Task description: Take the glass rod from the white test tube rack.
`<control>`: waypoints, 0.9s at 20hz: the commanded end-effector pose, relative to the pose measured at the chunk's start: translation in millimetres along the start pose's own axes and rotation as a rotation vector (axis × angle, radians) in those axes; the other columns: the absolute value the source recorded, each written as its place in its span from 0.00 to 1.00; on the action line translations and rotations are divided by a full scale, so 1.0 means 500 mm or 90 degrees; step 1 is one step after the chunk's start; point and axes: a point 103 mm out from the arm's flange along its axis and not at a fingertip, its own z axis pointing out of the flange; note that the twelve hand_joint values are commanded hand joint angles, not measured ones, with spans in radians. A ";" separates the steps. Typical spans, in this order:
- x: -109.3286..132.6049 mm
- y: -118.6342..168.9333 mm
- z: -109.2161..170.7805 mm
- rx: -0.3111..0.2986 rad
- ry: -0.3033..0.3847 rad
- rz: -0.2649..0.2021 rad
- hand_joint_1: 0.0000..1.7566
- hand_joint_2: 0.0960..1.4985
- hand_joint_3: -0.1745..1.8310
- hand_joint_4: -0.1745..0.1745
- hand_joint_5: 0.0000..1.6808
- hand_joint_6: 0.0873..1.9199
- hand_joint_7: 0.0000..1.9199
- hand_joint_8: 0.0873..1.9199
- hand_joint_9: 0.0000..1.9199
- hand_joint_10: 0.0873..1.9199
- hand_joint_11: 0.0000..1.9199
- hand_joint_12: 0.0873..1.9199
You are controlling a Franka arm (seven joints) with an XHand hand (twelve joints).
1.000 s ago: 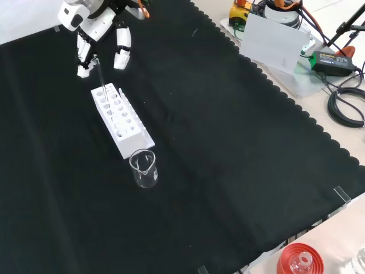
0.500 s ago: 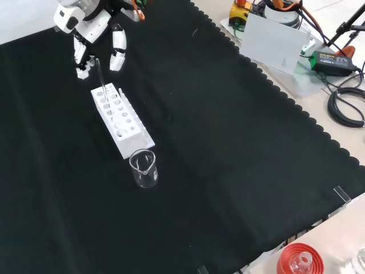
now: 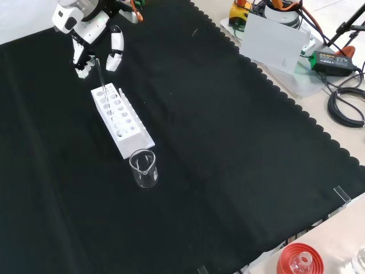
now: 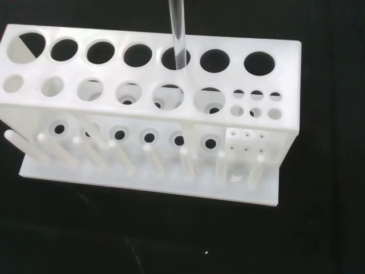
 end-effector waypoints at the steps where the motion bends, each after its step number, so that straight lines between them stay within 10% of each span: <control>1: 0.002 0.011 0.006 -0.001 -0.001 -0.003 0.43 0.54 0.33 0.31 0.21 0.41 0.30 0.40 0.46 0.35 0.47 0.60; 18: 0.009 0.023 0.009 -0.033 -0.019 -0.008 0.52 0.51 0.39 0.11 0.34 0.46 0.41 0.38 0.56 0.29 0.57 0.55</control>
